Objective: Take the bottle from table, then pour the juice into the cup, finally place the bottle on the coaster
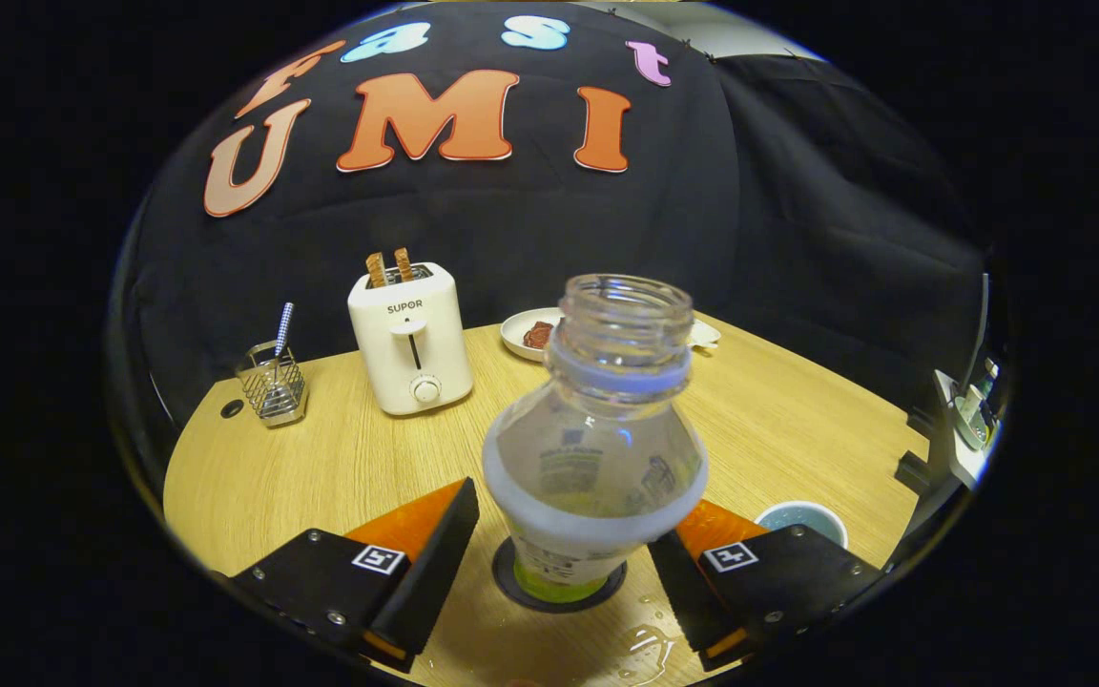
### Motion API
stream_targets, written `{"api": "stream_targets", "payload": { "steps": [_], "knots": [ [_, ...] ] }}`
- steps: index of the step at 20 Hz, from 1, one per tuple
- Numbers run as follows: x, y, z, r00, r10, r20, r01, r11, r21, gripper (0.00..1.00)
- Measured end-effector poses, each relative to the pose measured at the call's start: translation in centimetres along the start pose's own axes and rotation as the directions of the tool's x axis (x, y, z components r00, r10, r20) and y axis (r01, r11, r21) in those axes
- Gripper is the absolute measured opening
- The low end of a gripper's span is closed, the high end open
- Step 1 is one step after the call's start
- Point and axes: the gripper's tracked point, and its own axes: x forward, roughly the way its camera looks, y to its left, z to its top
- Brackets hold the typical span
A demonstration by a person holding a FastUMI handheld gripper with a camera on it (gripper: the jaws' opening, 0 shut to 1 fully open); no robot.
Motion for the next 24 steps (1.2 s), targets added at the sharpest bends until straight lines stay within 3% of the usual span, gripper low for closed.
{"api": "stream_targets", "payload": {
  "steps": [6,14,19,24],
  "knots": [
    [-2.1,-0.7,2.3,0.999,0.015,0.043,-0.016,0.999,0.030,0.97],
    [-9.0,-1.2,9.5,0.980,0.070,0.188,-0.074,0.997,0.018,0.97],
    [-16.3,0.4,14.3,0.940,0.171,0.296,-0.178,0.984,-0.002,0.97],
    [-24.1,4.0,17.1,0.866,0.313,0.390,-0.322,0.946,-0.043,0.97]
  ]
}}
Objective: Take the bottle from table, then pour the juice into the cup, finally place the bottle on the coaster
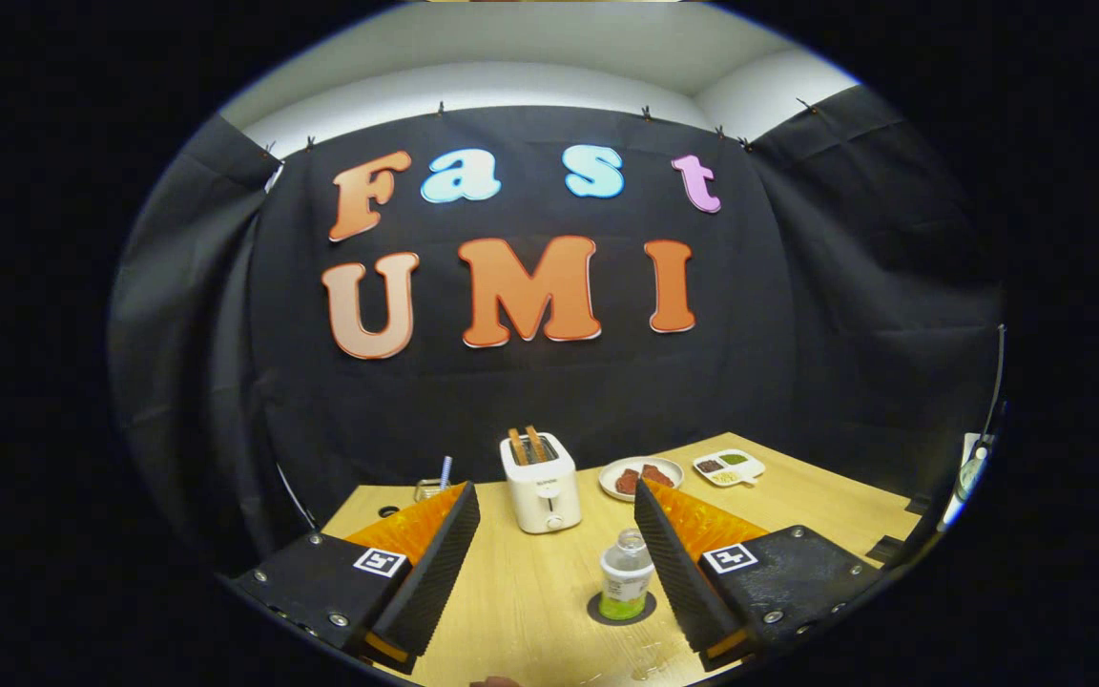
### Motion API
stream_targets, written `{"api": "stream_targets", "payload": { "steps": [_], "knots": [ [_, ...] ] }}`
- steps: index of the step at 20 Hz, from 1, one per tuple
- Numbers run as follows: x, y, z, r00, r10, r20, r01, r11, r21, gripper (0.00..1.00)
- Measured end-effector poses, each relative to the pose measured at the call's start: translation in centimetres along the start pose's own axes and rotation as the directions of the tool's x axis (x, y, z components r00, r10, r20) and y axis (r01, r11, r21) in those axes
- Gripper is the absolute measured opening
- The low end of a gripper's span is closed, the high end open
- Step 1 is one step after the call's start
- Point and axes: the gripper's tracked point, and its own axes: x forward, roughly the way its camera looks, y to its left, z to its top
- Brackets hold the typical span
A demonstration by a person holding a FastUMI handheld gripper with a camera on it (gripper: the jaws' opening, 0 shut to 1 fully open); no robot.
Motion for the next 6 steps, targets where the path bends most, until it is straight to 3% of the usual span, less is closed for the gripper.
{"api": "stream_targets", "payload": {
  "steps": [6],
  "knots": [
    [-5.4,5.6,1.3,0.986,0.146,0.077,-0.146,0.989,-0.012,0.97]
  ]
}}
